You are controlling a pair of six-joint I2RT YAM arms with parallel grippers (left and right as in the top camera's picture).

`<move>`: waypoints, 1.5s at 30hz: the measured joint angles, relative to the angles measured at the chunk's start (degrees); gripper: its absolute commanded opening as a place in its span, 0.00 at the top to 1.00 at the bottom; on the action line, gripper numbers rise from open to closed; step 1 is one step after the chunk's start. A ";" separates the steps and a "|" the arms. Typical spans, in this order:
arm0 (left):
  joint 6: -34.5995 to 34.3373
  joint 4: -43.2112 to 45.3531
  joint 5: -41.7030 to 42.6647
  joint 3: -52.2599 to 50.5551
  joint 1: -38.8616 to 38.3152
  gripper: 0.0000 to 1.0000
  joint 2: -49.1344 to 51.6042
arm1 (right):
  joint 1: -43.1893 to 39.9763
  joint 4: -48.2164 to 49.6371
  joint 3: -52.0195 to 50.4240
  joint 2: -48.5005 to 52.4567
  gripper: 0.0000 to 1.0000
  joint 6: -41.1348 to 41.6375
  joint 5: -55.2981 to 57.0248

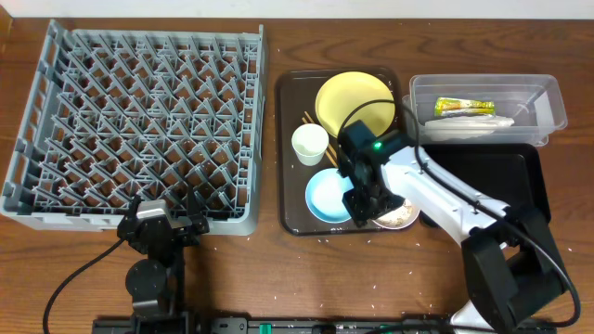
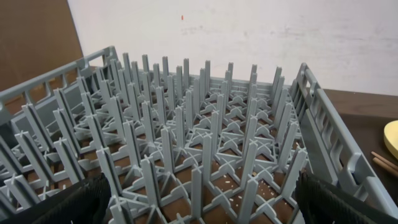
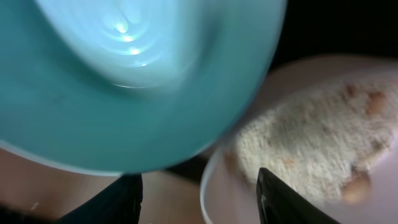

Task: Sort waste into correct bins and load items into the dishwasher
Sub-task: 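Tip pink bowl over black tray to dump scraps, right gripper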

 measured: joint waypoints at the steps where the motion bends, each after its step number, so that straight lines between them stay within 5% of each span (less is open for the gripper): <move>1: 0.00 0.00 0.00 0.00 0.00 0.04 0.00 | 0.35 1.46 -1.27 0.00 0.52 0.17 1.31; 6: 0.00 0.00 0.00 0.00 0.00 0.04 0.00 | 0.52 6.88 -4.68 0.00 0.79 0.81 4.17; 7: 0.00 0.00 0.00 0.00 0.00 0.04 0.00 | 0.52 7.67 -5.40 0.00 0.95 0.87 4.50; 8: 0.00 0.00 -0.02 0.00 0.00 0.04 0.00 | 0.52 7.87 -5.73 0.00 0.99 0.90 4.63; 20: 0.00 0.00 -0.02 0.00 0.00 0.04 0.00 | 0.96 1.99 -1.97 -0.52 0.99 1.33 4.63; 25: 0.00 0.00 -0.02 0.00 0.00 0.04 0.00 | -0.92 -0.33 4.15 -8.92 0.99 1.79 -0.83; 36: 0.00 0.00 0.00 0.00 0.00 0.04 0.00 | -36.79 -0.83 3.89 -19.21 0.99 -10.34 -28.09; 45: 0.00 0.00 -0.02 0.00 0.00 0.04 0.00 | -59.71 7.34 -11.21 -19.21 0.99 -18.21 -52.43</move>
